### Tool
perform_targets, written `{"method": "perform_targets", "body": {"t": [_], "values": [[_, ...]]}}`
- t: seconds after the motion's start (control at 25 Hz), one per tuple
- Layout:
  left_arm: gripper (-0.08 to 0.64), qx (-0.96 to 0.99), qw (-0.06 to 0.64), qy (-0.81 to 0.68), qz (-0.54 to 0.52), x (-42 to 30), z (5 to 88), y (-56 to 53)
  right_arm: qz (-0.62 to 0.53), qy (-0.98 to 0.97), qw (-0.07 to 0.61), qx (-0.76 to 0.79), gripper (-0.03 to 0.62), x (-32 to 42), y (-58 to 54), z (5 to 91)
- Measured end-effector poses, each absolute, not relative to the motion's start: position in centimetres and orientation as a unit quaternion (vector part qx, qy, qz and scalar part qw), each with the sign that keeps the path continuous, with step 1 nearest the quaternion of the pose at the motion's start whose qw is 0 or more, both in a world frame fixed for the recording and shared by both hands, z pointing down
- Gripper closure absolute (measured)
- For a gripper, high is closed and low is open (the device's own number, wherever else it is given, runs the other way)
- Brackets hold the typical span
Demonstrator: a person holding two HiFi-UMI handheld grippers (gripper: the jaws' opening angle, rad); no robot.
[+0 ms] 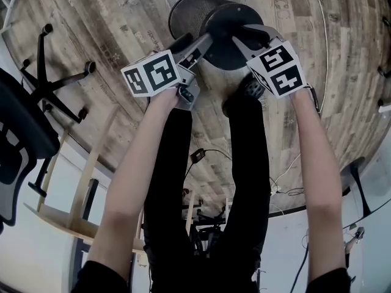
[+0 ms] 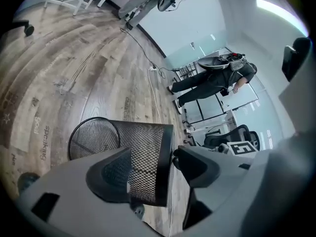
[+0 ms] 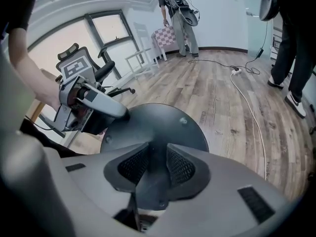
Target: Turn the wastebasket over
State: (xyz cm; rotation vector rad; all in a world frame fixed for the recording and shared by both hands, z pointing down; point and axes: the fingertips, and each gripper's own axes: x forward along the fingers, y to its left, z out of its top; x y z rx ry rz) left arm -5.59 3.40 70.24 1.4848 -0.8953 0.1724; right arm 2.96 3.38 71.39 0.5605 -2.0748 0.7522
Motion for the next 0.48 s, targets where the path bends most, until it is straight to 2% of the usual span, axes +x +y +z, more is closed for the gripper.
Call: {"method": "perform_targets", "body": {"t": [0.48], "values": [[0.276,0.654,0.633,-0.404,0.093,-7.9,71.5,4.4,0.318,-0.833,0.393,0.225,0.479,0.3,2.7,71.1]]}}
